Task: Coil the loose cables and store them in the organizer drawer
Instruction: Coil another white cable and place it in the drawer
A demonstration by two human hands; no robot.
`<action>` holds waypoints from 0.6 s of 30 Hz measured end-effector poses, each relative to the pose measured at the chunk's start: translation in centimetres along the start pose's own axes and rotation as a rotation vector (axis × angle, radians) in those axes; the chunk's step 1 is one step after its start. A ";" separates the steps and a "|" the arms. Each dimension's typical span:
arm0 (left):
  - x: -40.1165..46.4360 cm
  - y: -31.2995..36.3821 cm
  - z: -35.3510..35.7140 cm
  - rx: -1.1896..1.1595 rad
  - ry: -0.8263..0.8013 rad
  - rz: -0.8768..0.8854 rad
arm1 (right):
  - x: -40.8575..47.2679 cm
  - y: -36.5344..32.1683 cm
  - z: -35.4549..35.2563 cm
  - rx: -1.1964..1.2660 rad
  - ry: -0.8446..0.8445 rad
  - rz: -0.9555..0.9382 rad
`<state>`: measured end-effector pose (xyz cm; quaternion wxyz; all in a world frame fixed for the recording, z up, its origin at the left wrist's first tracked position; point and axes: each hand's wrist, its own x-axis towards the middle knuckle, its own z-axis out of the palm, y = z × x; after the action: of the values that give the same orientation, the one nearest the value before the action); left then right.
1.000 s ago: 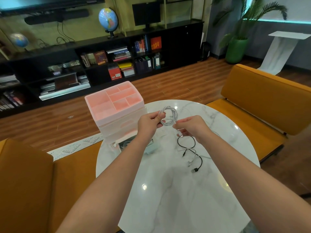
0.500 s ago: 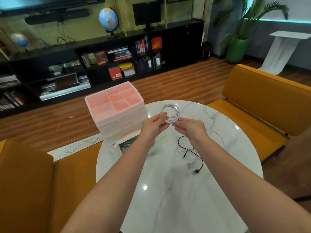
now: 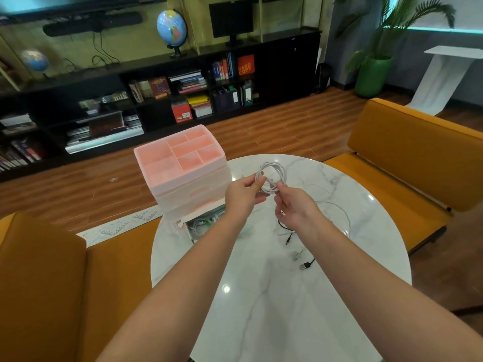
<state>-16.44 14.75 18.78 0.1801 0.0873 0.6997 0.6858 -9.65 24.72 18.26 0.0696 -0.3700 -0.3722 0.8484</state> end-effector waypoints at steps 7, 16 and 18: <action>0.2 0.2 -0.9 -0.094 -0.062 -0.157 | -1.0 -0.8 -0.1 0.150 -0.266 0.046; -0.2 0.9 -2.0 0.406 -0.311 0.040 | -0.7 -1.0 -0.2 -0.232 -0.137 -0.104; -0.3 1.3 -2.3 0.551 -0.342 0.090 | -0.4 -1.3 0.0 -0.362 -0.067 -0.132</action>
<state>-17.21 12.59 20.05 0.2339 0.2775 0.8140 0.4535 -9.61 25.52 19.39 0.0448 -0.3227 -0.5443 0.7730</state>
